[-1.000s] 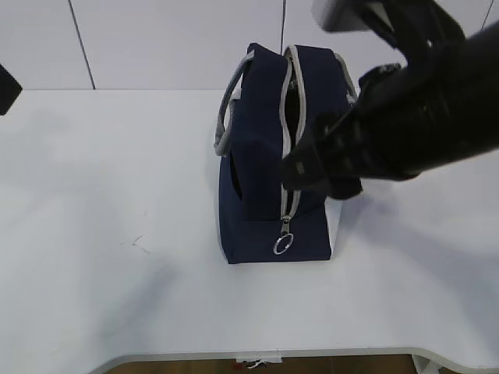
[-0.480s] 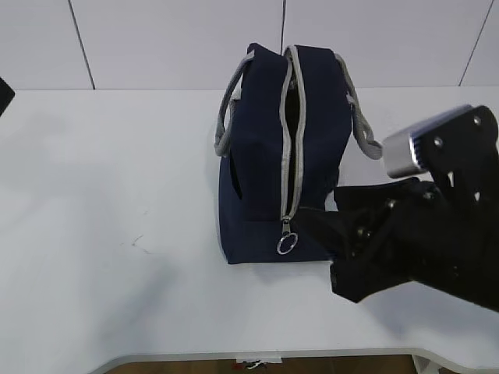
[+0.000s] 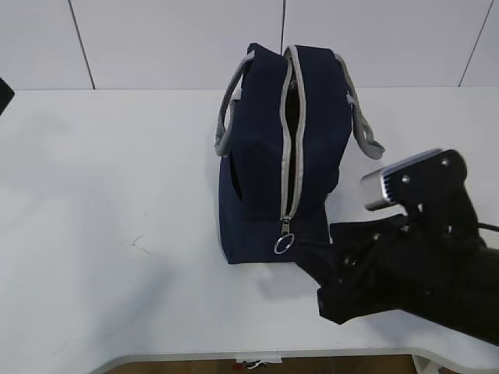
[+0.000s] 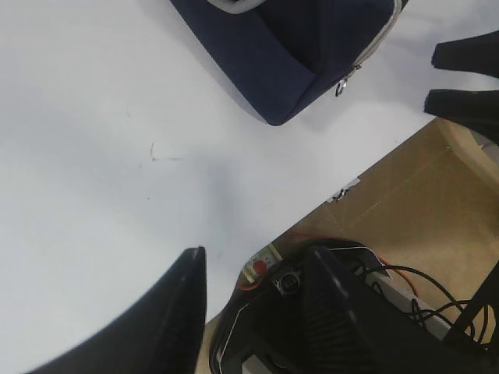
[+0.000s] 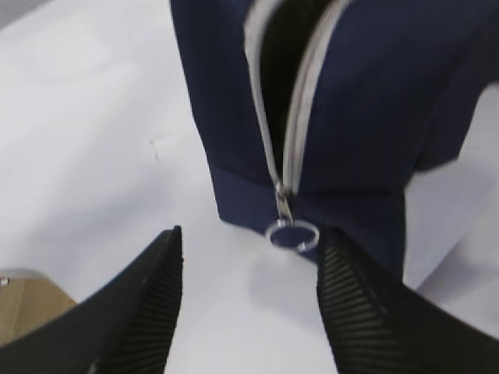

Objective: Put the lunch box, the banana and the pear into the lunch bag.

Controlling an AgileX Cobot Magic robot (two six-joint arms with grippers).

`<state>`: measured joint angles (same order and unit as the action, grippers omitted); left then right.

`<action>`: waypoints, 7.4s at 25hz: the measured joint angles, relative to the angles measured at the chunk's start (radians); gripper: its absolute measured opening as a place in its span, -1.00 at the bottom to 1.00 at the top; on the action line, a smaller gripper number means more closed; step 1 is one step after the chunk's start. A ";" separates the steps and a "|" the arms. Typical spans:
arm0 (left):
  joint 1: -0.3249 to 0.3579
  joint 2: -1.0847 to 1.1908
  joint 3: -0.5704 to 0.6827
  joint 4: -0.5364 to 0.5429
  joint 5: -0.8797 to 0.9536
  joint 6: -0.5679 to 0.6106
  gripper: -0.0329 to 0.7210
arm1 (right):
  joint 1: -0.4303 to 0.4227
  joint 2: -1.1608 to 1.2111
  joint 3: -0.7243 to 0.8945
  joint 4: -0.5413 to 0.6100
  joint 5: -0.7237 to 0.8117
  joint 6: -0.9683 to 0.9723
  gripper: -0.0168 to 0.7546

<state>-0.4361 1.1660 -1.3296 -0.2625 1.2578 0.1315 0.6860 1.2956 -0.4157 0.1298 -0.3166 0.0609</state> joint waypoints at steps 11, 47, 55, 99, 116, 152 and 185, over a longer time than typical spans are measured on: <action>0.000 0.000 0.000 -0.019 0.000 0.000 -0.13 | 0.000 0.266 0.000 0.000 -0.234 0.013 0.20; 0.000 0.000 0.000 -0.021 0.000 -0.002 -0.15 | 0.000 0.580 -0.018 -0.061 -0.670 0.013 0.20; 0.000 0.000 0.000 -0.021 0.000 -0.002 -0.15 | 0.000 0.580 -0.018 -0.036 -0.672 0.021 0.20; 0.000 0.000 0.000 -0.030 0.000 -0.002 -0.15 | 0.000 0.628 -0.011 -0.007 -0.748 0.034 0.20; 0.000 0.000 0.000 -0.030 0.000 -0.002 -0.15 | 0.000 0.628 -0.014 -0.057 -0.794 0.034 0.20; 0.000 0.000 0.000 -0.044 0.000 -0.002 -0.15 | 0.000 0.628 -0.014 -0.038 -0.762 0.034 -0.34; 0.000 0.000 0.000 -0.046 0.000 -0.002 -0.15 | 0.000 0.622 -0.014 -0.001 -0.711 0.034 -0.92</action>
<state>-0.4361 1.1660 -1.3296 -0.3087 1.2578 0.1300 0.6860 1.9179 -0.4297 0.1287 -1.0275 0.0951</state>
